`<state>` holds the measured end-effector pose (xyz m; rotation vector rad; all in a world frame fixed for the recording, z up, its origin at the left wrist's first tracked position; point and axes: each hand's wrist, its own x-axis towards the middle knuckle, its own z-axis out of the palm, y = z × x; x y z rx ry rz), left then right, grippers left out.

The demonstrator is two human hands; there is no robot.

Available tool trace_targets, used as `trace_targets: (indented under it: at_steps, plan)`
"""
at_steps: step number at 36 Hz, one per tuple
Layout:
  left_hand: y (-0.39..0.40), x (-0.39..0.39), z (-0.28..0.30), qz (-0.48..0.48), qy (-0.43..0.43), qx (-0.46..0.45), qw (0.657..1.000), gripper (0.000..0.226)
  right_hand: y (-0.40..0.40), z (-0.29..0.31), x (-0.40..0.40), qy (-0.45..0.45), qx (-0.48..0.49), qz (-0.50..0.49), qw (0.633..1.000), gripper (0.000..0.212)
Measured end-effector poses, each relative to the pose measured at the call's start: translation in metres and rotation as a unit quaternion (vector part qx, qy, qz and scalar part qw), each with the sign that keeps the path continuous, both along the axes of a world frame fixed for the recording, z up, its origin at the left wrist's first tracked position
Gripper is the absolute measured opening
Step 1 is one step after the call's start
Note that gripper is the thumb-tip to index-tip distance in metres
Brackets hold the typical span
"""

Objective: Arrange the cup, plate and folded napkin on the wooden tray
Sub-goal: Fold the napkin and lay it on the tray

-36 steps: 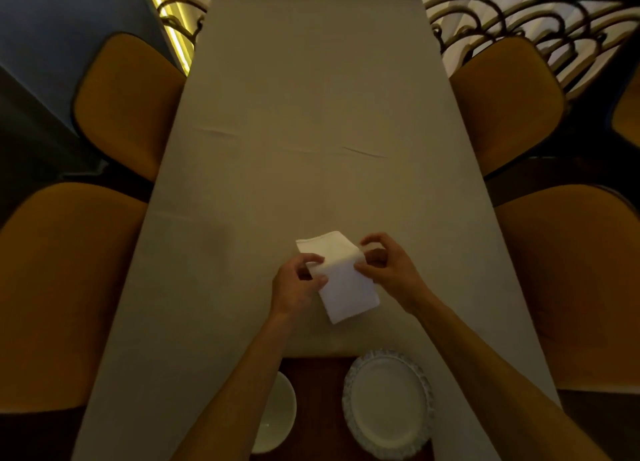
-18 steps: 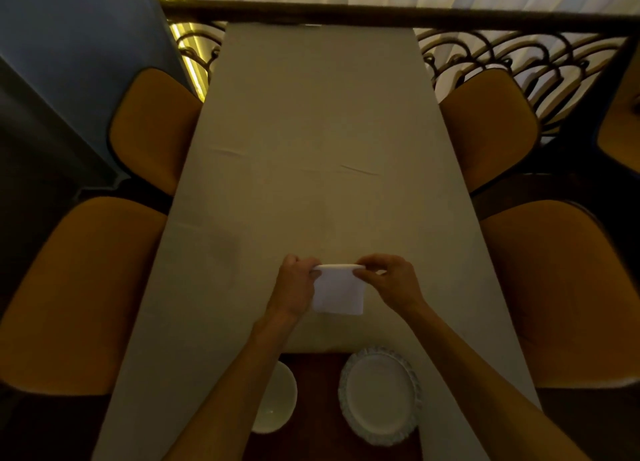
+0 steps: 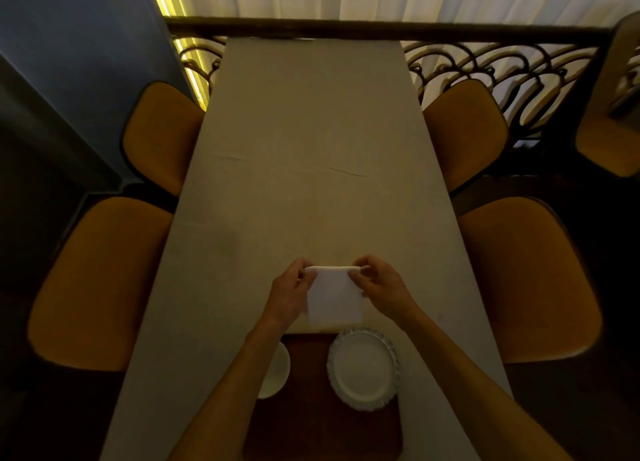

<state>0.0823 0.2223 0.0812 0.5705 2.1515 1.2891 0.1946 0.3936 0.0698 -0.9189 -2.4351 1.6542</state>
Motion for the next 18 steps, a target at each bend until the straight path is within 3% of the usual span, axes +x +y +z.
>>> trace_targets:
  at_steps: [4,7,10,18]
  plan:
    - [-0.011,0.017,-0.008,0.012,-0.047,-0.008,0.999,0.006,-0.010,0.001,0.019,-0.009,-0.005,-0.019,1.000,0.010]
    - [-0.019,0.032,-0.014,0.042,-0.104,-0.028,0.993,0.020,-0.018,-0.007,0.037,-0.024,-0.023,-0.045,0.998,0.008]
    - [-0.028,0.050,-0.025,0.032,-0.151,-0.053,0.987,0.031,-0.030,-0.015,0.055,-0.029,-0.089,-0.104,0.990,0.011]
    - [-0.049,0.099,-0.050,0.021,-0.201,-0.093,0.975,0.020,-0.066,-0.032,0.099,-0.051,-0.243,-0.167,0.954,0.020]
